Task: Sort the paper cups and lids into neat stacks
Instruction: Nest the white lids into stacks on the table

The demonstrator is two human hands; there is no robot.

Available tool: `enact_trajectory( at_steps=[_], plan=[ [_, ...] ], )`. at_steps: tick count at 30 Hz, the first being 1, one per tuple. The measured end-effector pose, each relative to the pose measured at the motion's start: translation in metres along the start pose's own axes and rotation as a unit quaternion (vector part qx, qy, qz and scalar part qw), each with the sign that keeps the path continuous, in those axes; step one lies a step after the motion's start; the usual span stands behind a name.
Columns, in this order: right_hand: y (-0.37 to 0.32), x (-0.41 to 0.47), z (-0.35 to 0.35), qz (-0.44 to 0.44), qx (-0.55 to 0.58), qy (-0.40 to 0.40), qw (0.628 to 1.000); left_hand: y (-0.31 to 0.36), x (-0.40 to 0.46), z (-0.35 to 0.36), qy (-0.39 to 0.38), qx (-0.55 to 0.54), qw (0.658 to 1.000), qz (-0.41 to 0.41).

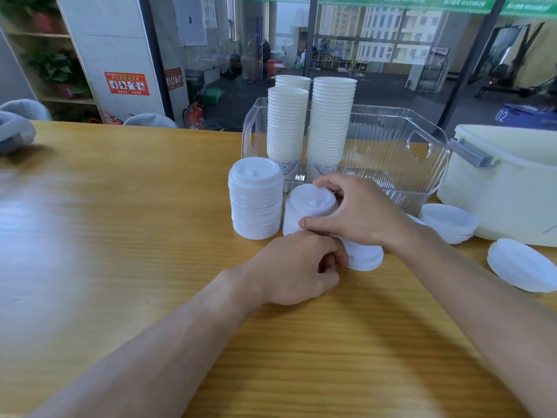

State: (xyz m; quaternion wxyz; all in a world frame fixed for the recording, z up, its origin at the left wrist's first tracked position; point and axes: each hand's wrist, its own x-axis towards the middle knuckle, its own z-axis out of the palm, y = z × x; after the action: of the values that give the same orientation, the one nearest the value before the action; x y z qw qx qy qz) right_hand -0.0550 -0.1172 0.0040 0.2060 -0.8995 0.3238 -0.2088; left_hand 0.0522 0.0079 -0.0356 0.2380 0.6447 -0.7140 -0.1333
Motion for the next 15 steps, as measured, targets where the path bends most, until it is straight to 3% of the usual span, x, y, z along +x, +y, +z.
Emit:
enact_trajectory(
  at_steps=[6, 13, 15],
  plan=[
    [0.013, -0.001, -0.013, 0.012, 0.018, -0.030, 0.999, 0.001, -0.001, 0.000, 0.029, -0.015, 0.999, 0.011],
    [0.041, -0.013, -0.026, 0.015, 0.076, -0.072, 0.994, 0.000, 0.002, -0.004, 0.251, -0.118, 0.961, -0.023],
    [0.046, -0.020, -0.025, 0.005, 0.089, -0.068, 0.994, -0.002, 0.004, -0.003, 0.281, -0.126, 0.951, -0.027]
  ],
)
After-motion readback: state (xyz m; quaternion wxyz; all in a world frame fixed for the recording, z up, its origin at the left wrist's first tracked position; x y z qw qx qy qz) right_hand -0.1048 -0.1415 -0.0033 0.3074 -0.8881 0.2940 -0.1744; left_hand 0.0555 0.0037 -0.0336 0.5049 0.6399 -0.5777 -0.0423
